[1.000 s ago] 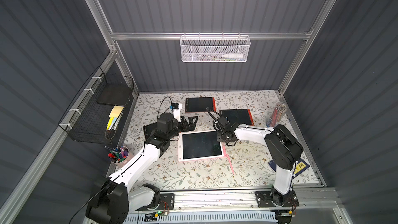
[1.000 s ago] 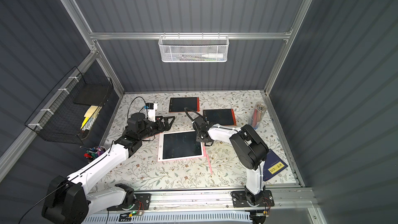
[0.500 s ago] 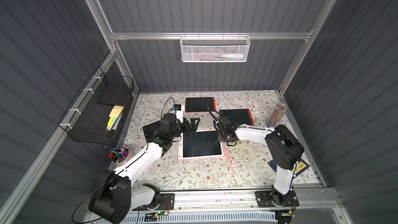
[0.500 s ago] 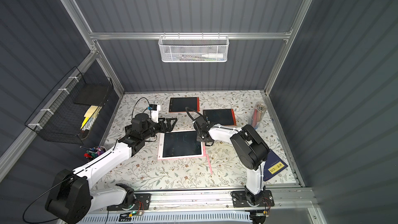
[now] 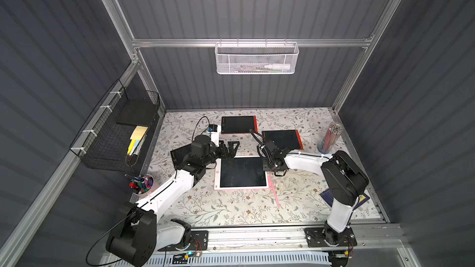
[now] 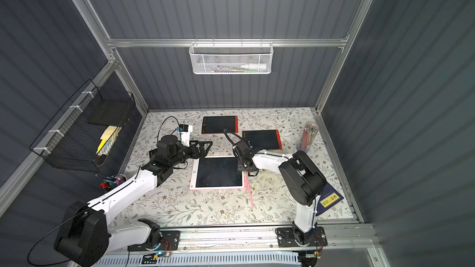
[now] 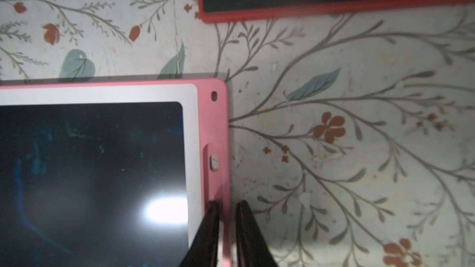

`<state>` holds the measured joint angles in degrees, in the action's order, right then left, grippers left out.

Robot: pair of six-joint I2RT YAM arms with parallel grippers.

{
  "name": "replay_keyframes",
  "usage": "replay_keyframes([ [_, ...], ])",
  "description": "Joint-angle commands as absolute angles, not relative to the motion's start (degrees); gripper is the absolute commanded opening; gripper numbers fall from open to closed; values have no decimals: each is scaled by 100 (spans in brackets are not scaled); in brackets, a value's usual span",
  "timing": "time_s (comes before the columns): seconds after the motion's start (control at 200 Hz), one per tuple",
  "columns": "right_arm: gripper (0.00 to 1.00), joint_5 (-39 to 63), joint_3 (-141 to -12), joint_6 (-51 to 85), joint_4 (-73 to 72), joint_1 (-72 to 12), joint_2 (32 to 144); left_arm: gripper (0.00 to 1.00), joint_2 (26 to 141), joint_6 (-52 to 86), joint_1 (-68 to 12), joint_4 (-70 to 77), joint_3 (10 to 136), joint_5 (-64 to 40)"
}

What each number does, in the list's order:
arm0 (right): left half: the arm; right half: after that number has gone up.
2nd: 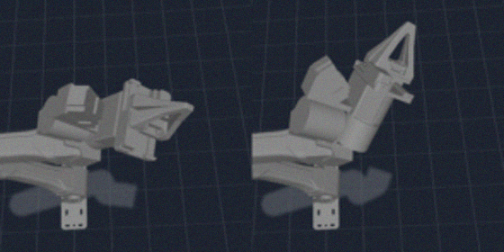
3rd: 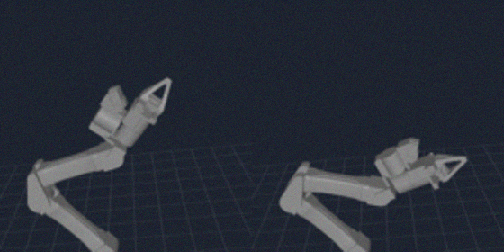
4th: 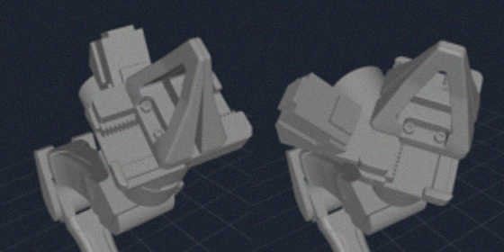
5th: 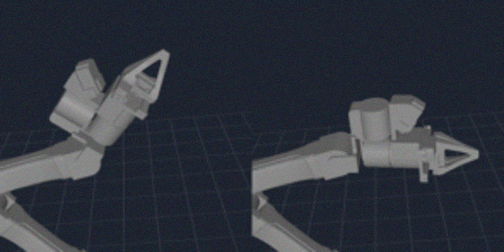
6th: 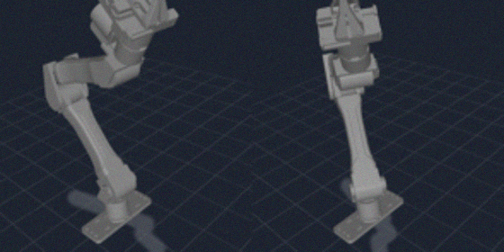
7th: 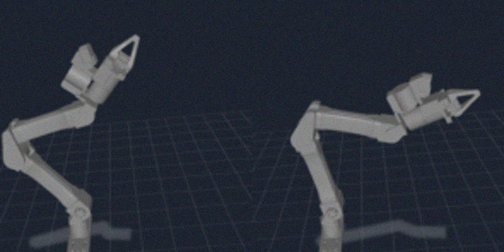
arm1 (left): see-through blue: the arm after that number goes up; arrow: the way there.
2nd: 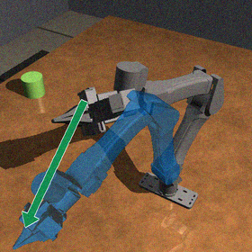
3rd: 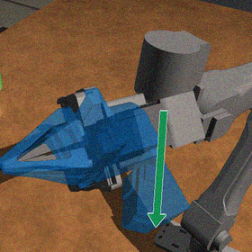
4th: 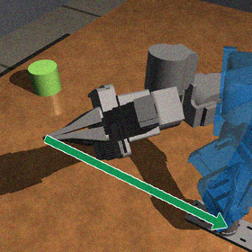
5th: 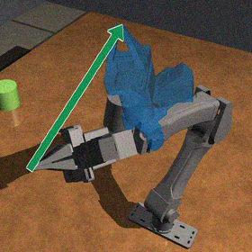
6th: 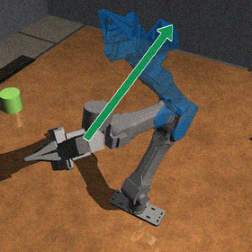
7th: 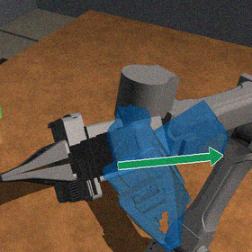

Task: Place the stylus back onto the writing tablet
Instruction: Move the writing tablet to the center of the board, then pick up the stylus from the center of the board.

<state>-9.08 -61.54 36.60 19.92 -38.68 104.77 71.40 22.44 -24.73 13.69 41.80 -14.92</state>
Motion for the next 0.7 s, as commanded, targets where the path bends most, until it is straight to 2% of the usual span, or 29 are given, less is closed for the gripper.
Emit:
replay_keyframes([
  [0.0, 23, -584, -6135, 3461, 2327, -3845, 10156, 99, 7236, 1935, -2496, 1706, 4270, -2017],
  [0.225, 30, -516, -5582, 3296, 2524, -3845, 8858, 99, 7571, 1418, -2496, 1729, 4575, -2600],
  [0.48, 31, -343, -4870, 3341, 3141, -3853, 7253, 99, 7681, 1322, -2518, 1846, 4389, -3382],
  [0.695, 32, -326, -4473, 3428, 3541, -3871, 6365, 99, 7737, 1319, -2522, 2077, 4280, -3509],
])
